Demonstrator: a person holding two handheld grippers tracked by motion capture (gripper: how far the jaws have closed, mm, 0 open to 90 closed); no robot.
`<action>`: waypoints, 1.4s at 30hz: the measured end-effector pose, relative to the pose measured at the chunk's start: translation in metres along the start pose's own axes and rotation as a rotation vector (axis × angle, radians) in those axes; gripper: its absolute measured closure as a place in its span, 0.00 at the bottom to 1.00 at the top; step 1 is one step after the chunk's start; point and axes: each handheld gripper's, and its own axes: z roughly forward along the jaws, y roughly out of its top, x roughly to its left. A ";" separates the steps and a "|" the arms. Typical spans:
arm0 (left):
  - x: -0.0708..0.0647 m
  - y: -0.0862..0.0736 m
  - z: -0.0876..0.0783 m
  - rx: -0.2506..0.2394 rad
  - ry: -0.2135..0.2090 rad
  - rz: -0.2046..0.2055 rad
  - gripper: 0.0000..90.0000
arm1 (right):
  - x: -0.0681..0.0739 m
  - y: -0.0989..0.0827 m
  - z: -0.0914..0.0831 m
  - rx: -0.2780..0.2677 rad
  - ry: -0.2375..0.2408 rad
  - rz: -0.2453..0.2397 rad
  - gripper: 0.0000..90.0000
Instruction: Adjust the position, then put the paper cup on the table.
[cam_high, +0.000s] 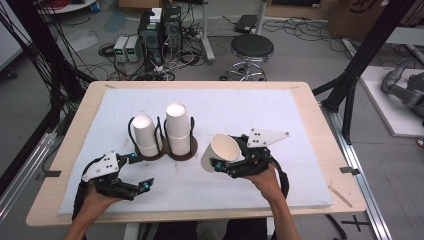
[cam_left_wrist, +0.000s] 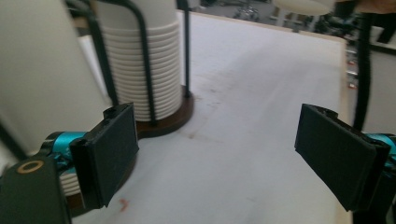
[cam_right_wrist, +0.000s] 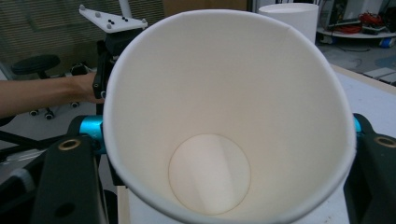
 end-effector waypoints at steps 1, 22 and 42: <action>0.002 -0.002 -0.001 -0.007 0.015 -0.008 0.15 | 0.000 0.000 0.000 -0.001 -0.006 -0.001 0.32; 0.017 -0.028 -0.008 -0.010 0.062 -0.094 0.14 | -0.002 0.001 0.001 0.012 -0.028 0.005 0.32; 0.018 -0.024 -0.013 -0.035 0.087 -0.087 0.14 | -0.004 -0.001 0.007 0.059 -0.050 -0.005 0.32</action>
